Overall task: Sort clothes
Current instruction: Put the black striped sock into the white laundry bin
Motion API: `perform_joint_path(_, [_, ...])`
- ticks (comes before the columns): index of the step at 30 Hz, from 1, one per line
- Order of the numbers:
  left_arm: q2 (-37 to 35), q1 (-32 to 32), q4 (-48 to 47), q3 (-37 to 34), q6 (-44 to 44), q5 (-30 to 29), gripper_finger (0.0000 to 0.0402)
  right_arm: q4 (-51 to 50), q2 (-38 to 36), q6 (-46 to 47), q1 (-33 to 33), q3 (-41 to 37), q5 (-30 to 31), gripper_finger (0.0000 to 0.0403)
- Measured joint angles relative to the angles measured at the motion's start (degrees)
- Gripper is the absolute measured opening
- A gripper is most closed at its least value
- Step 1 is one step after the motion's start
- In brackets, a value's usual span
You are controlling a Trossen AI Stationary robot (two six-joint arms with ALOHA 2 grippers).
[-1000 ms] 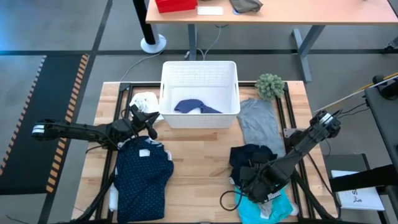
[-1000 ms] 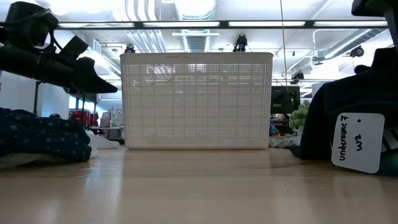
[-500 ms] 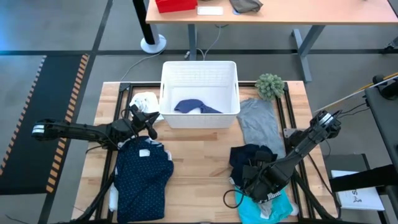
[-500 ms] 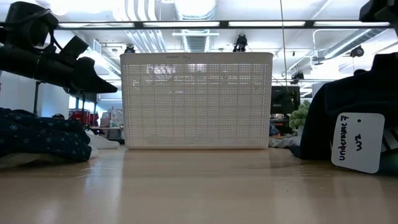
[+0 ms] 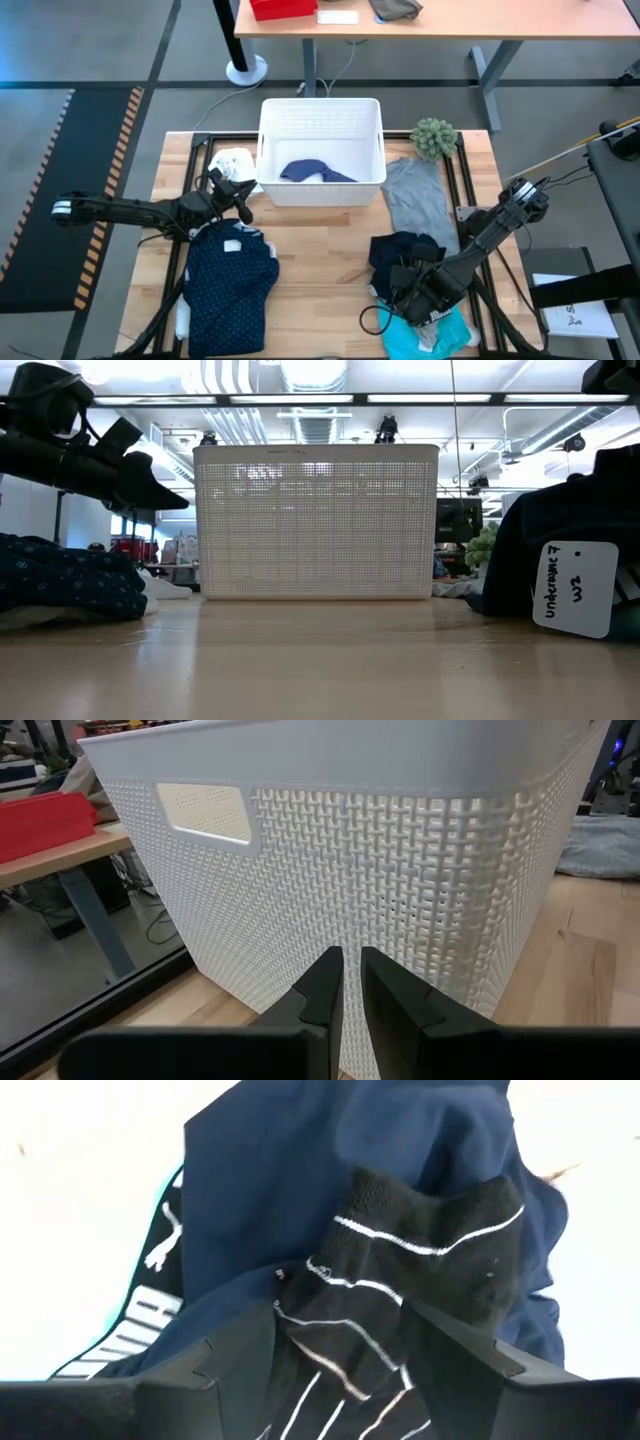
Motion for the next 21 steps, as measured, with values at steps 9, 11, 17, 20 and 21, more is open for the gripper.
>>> perform_joint_path(9, [0.0,0.0,0.0,0.0,0.0,0.0,0.0027,1.3,0.0,-0.4,0.0,-1.0,0.9,0.0167])
perform_joint_path(11, [0.0,0.0,0.0,0.0,0.0,0.0,0.0027,1.4,0.0,-0.4,0.0,-1.0,0.8,0.0158])
perform_joint_path(17, [0.0,0.0,0.0,0.0,0.0,0.0,0.0027,2.6,0.0,-1.1,0.0,-1.0,0.9,0.0087])
perform_joint_path(20, [0.0,0.0,0.0,0.0,0.0,0.0,0.0027,3.3,0.0,-2.5,0.2,-1.0,0.9,0.0028])
perform_joint_path(21, [0.0,0.0,0.0,0.0,0.0,0.0,0.0027,3.5,0.0,-3.0,0.3,-1.0,1.2,0.0014])
